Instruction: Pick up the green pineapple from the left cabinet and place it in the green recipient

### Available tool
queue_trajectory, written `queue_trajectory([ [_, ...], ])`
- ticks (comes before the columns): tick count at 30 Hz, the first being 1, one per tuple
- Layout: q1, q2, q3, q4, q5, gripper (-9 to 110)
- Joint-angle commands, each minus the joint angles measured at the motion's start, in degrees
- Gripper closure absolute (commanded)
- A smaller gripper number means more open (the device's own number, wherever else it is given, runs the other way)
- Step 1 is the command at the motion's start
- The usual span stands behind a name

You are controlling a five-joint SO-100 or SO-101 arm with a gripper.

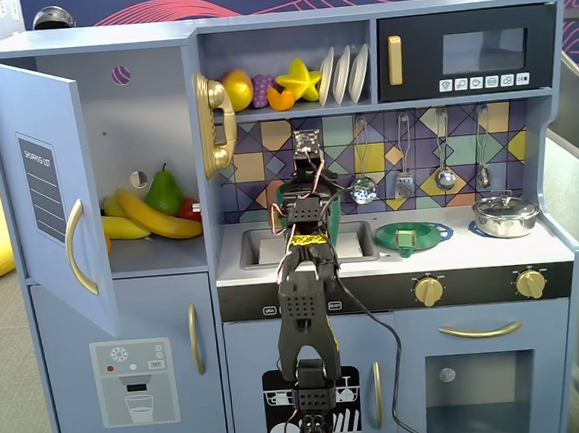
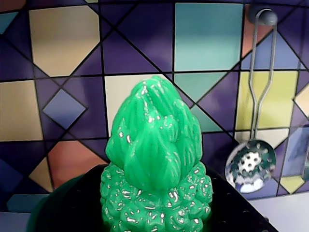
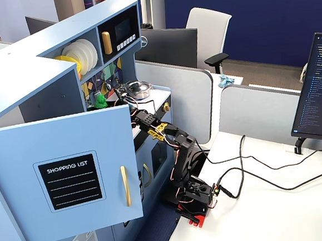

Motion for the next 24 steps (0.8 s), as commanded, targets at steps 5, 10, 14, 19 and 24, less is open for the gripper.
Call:
queue_trajectory([
  [5,-2.72,-4.22,-9.93,-2.29,-2.29,101],
  [10,-2.72,-3.16,-8.61,-0.53,1.41,71],
  [14,-2.72,-1.85,-7.56,-0.97,3.52,58],
  [19,-2.55,-1.23,-7.56,-0.88,2.55,59],
  [24,-2.72,2.29,-6.24,-0.88,2.64,61],
])
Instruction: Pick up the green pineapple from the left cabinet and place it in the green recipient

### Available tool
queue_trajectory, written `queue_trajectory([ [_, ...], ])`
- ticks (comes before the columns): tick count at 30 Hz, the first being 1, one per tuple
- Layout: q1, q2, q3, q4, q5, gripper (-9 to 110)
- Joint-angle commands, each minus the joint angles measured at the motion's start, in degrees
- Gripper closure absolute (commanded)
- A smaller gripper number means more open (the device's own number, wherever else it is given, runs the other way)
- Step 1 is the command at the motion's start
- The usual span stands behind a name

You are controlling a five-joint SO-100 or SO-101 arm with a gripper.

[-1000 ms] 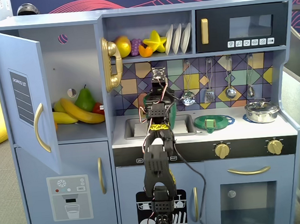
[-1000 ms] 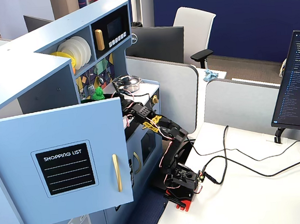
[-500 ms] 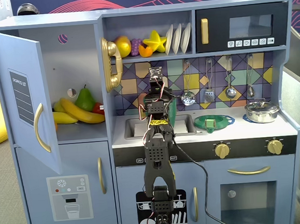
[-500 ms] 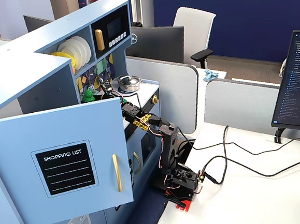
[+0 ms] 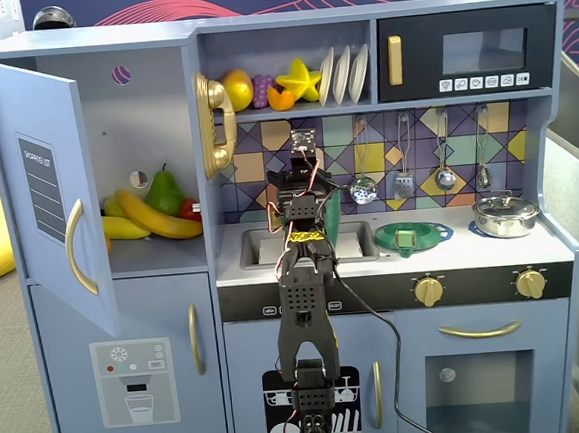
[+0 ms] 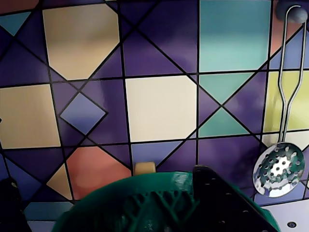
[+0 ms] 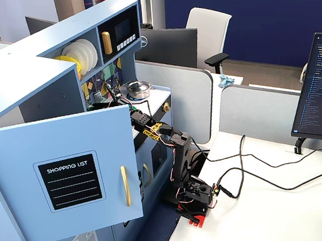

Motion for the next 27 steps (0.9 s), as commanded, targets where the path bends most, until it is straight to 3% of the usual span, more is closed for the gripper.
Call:
queue_trajectory([
  [1,-0.79,8.79,0.18,-0.88,0.09,61],
  [17,2.72,55.28,40.08,29.18,4.83,67],
  [25,0.7,67.85,62.31,42.71,1.85,101],
  [27,0.44,68.99,66.09,45.79,3.25,101],
])
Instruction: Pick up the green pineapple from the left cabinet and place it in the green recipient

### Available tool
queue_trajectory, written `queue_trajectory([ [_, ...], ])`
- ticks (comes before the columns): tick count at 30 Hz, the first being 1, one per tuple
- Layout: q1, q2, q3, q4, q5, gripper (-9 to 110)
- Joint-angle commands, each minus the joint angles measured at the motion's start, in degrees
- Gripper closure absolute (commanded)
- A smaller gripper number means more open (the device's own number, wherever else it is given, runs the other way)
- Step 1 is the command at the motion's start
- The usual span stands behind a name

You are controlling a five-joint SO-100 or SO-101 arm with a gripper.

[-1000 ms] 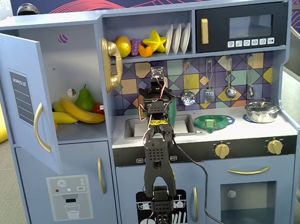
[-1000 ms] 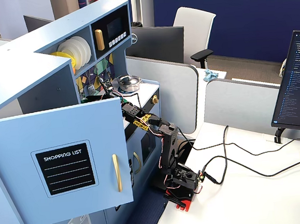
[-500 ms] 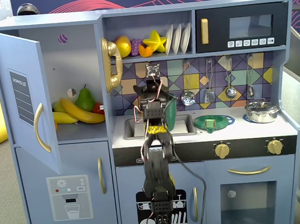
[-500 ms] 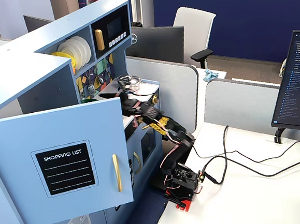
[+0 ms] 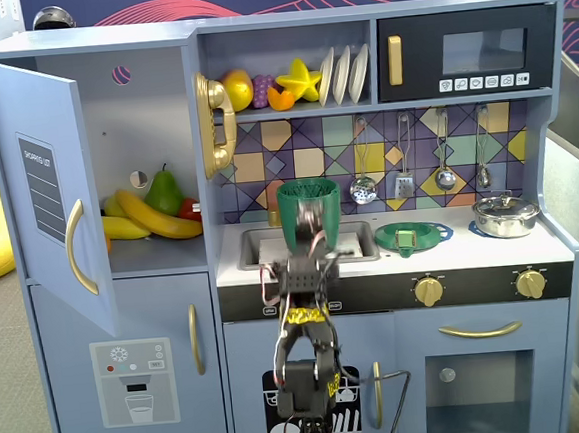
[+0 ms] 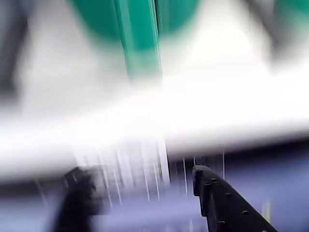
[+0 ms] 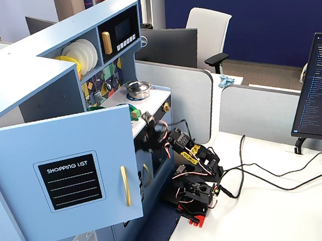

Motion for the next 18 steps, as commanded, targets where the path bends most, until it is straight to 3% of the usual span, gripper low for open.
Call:
queue_trajectory([
  [1,-1.41,3.87,7.12,5.62,1.23,101],
  [10,-2.2,13.71,27.6,2.81,5.27,101],
  [18,-1.85,19.78,33.93,5.98,8.7,101],
])
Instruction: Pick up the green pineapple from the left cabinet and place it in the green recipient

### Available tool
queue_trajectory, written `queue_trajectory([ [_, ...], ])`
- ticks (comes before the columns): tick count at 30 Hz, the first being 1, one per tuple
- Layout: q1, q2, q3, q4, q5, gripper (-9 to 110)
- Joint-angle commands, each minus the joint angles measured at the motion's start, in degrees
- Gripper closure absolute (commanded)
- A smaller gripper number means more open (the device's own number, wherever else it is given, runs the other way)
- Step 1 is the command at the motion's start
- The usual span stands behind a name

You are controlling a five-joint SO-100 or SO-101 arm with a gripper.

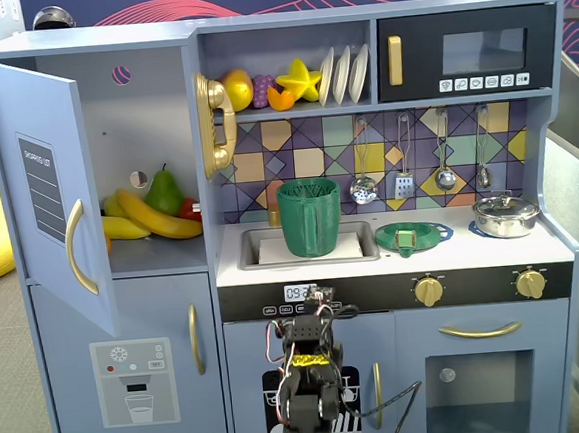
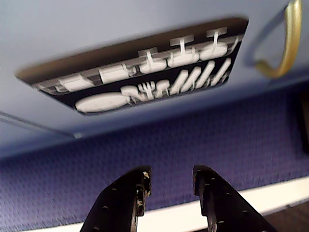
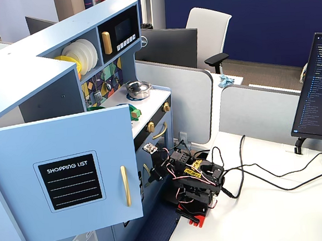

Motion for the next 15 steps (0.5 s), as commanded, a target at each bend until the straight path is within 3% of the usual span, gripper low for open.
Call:
queue_trajectory([
  [1,-0.35,2.9,0.09,3.96,3.25,101],
  [15,-0.62,2.9,0.18,31.2,-3.69,101],
])
